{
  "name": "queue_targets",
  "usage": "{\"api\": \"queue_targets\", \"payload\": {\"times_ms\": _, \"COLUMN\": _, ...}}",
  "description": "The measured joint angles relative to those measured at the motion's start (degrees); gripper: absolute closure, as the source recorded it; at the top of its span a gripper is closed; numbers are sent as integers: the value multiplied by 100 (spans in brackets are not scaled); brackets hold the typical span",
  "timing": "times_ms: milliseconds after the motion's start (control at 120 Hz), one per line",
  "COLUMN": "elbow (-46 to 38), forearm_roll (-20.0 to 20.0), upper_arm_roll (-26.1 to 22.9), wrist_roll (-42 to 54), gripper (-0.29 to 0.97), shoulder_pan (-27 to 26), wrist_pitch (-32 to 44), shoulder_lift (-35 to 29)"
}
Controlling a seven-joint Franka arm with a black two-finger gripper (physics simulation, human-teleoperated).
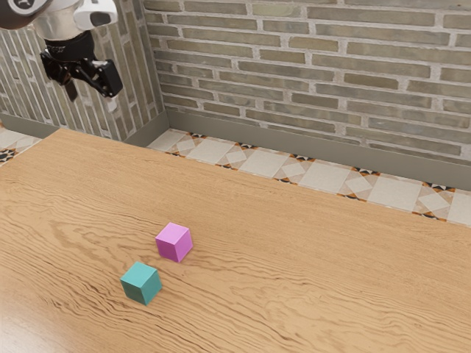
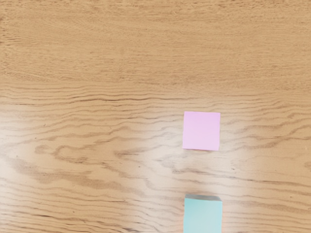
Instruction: Pick up the blue block with one arm, and put the blue block on the pink block with one arm
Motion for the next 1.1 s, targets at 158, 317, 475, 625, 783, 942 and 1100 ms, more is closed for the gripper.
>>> {"api": "queue_targets", "payload": {"times_ms": 158, "elbow": -55, "forearm_roll": 138, "upper_arm_roll": -57, "wrist_roll": -132, "gripper": 0, "shoulder_pan": 54, "wrist_pitch": 166, "shoulder_lift": -139}}
{"api": "queue_targets", "payload": {"times_ms": 317, "elbow": -616, "forearm_roll": 124, "upper_arm_roll": -57, "wrist_roll": -255, "gripper": 0, "shoulder_pan": 30, "wrist_pitch": -104, "shoulder_lift": -1005}}
{"api": "queue_targets", "payload": {"times_ms": 475, "elbow": -2490, "forearm_roll": -138, "upper_arm_roll": 732, "wrist_roll": -674, "gripper": 0, "shoulder_pan": -890, "wrist_pitch": 624, "shoulder_lift": -825}}
{"api": "queue_targets", "payload": {"times_ms": 625, "elbow": -3153, "forearm_roll": -583, "upper_arm_roll": 332, "wrist_roll": -1008, "gripper": 0, "shoulder_pan": -350, "wrist_pitch": 1482, "shoulder_lift": -337}}
{"api": "queue_targets", "payload": {"times_ms": 783, "elbow": -3663, "forearm_roll": -1149, "upper_arm_roll": 295, "wrist_roll": -1443, "gripper": 0, "shoulder_pan": -316, "wrist_pitch": 2146, "shoulder_lift": -311}}
{"api": "queue_targets", "payload": {"times_ms": 942, "elbow": -3982, "forearm_roll": -1321, "upper_arm_roll": 130, "wrist_roll": -1739, "gripper": 0, "shoulder_pan": -345, "wrist_pitch": 2552, "shoulder_lift": -290}}
{"api": "queue_targets", "payload": {"times_ms": 1100, "elbow": -4134, "forearm_roll": -1360, "upper_arm_roll": 69, "wrist_roll": -1910, "gripper": 0, "shoulder_pan": -333, "wrist_pitch": 2903, "shoulder_lift": 40}}
